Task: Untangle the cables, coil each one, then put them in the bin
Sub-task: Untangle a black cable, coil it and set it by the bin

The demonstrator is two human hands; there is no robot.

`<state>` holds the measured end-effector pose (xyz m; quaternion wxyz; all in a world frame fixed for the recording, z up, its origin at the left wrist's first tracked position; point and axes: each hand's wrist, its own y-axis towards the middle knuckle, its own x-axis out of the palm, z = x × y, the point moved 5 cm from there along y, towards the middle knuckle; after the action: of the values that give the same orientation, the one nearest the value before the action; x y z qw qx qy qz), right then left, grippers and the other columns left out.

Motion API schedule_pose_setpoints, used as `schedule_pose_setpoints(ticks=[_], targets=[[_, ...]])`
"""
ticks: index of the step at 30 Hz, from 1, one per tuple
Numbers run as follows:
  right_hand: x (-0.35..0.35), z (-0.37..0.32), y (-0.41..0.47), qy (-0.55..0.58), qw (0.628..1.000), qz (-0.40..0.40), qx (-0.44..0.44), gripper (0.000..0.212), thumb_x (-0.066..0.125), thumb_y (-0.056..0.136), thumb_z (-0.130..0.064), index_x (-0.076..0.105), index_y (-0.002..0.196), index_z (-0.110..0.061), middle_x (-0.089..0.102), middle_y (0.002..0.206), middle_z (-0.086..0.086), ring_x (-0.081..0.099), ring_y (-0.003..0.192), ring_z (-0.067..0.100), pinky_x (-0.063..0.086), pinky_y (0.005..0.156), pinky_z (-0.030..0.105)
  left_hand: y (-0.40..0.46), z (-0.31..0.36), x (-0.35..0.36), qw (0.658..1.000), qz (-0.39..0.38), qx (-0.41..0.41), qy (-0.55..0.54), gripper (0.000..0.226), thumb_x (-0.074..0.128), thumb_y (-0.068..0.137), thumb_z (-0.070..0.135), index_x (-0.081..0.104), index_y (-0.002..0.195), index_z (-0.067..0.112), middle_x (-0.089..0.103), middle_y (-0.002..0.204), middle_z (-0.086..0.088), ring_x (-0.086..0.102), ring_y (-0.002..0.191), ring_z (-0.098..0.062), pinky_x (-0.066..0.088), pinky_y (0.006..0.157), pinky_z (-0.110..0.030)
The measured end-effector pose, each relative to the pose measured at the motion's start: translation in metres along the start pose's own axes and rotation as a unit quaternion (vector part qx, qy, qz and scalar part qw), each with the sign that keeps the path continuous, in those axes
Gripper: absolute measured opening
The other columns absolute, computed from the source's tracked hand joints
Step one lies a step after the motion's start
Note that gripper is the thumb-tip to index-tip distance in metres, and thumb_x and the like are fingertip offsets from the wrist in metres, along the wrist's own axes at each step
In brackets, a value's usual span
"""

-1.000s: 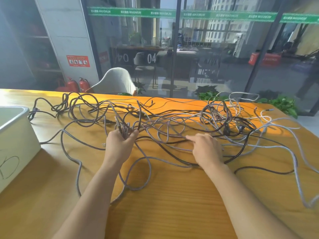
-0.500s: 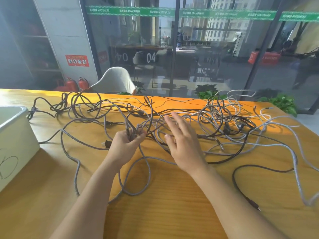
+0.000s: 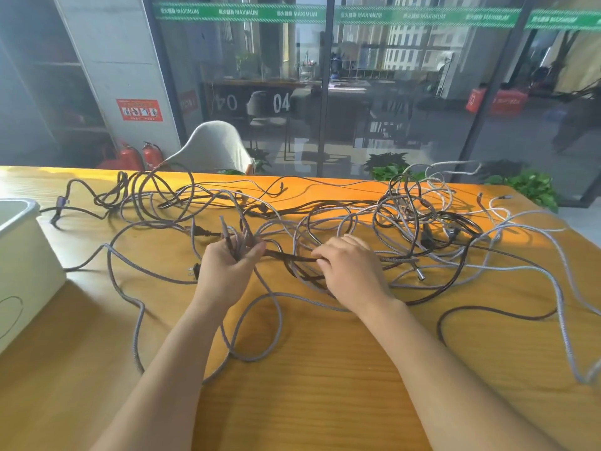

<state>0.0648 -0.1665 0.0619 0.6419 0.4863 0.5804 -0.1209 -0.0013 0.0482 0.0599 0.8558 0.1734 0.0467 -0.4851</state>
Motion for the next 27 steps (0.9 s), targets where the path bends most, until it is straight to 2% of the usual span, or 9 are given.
schedule_pose_setpoints(ticks=[5,9,13,15,17,20,22,25,27], targets=[[-0.003,0.012,-0.01,0.086,0.995,-0.017,0.044,0.024,0.048,0.109,-0.025,0.07,0.118,-0.022,0.063,0.111,-0.007,0.051,0.11,0.015,0.042,0.09,0.03,0.003,-0.006,-0.004,1.0,0.026,-0.006,0.016,0.008,0.078,0.094,0.027,0.078,0.087,0.023,0.074,0.077,0.001,0.068,0.071,-0.011,0.05,0.065,-0.026],[-0.026,0.049,-0.013,0.223,0.941,0.139,0.211,0.024,0.039,0.11,-0.026,0.062,0.105,-0.02,0.062,0.092,-0.007,0.058,0.084,0.017,0.038,0.069,0.03,0.007,-0.012,-0.009,0.998,0.051,-0.014,0.026,0.012,0.077,0.094,0.024,0.077,0.082,0.02,0.071,0.072,0.002,0.064,0.066,-0.012,0.047,0.063,-0.026],[-0.055,0.082,-0.028,0.281,0.892,0.225,0.273,0.025,0.041,0.111,-0.02,0.066,0.115,-0.016,0.063,0.089,-0.006,0.048,0.063,0.013,0.038,0.06,0.029,0.012,-0.02,-0.012,0.996,0.063,-0.027,0.058,0.023,0.077,0.094,0.028,0.076,0.083,0.007,0.068,0.071,-0.016,0.055,0.061,-0.02,0.045,0.06,-0.032],[-0.064,0.102,-0.038,0.267,0.882,0.25,0.299,0.029,0.041,0.11,-0.017,0.066,0.126,-0.016,0.066,0.096,-0.003,0.05,0.069,0.012,0.04,0.063,0.022,0.013,-0.023,-0.013,0.995,0.068,-0.027,0.074,0.033,0.078,0.093,0.031,0.073,0.086,-0.001,0.068,0.076,-0.023,0.054,0.061,-0.022,0.045,0.059,-0.034],[-0.068,0.121,-0.045,0.27,0.87,0.254,0.324,0.034,0.041,0.109,-0.019,0.064,0.134,-0.02,0.068,0.097,-0.005,0.052,0.068,0.015,0.041,0.065,0.03,0.014,-0.021,-0.016,0.993,0.078,-0.026,0.09,0.034,0.079,0.091,0.033,0.071,0.085,0.001,0.063,0.07,-0.02,0.053,0.059,-0.021,0.043,0.056,-0.032],[-0.069,0.137,-0.051,0.274,0.881,0.187,0.337,0.033,0.05,0.106,-0.021,0.066,0.135,-0.022,0.071,0.093,-0.011,0.055,0.063,0.021,0.044,0.061,0.034,0.012,-0.017,-0.019,0.986,0.085,-0.018,0.144,0.026,0.076,0.093,0.039,0.066,0.089,0.016,0.054,0.065,0.002,0.053,0.06,-0.017,0.037,0.055,-0.031],[-0.07,0.134,-0.055,0.228,0.907,0.128,0.331,0.034,0.057,0.103,-0.02,0.068,0.135,-0.02,0.071,0.098,-0.01,0.062,0.076,0.023,0.047,0.066,0.032,0.011,-0.013,-0.017,0.979,0.058,-0.004,0.194,0.032,0.068,0.096,0.048,0.063,0.1,0.017,0.057,0.071,0.005,0.059,0.073,-0.023,0.041,0.061,-0.034],[-0.081,0.112,-0.052,0.052,0.953,0.152,0.257,0.054,0.06,0.096,-0.002,0.055,0.148,-0.013,0.061,0.129,0.006,0.056,0.116,0.027,0.048,0.095,0.038,0.008,-0.006,-0.013,0.967,0.014,0.02,0.255,0.046,0.048,0.102,0.059,0.056,0.099,0.014,0.06,0.085,-0.001,0.055,0.089,-0.029,0.042,0.078,-0.043],[-0.086,0.079,-0.041,-0.023,0.972,0.203,0.116,0.07,0.056,0.086,0.016,0.049,0.152,-0.006,0.051,0.147,0.014,0.045,0.136,0.032,0.036,0.117,0.046,0.0,-0.002,-0.012,0.973,-0.011,0.013,0.228,0.043,0.034,0.108,0.053,0.054,0.096,0.017,0.059,0.093,-0.003,0.05,0.097,-0.03,0.035,0.084,-0.041]])
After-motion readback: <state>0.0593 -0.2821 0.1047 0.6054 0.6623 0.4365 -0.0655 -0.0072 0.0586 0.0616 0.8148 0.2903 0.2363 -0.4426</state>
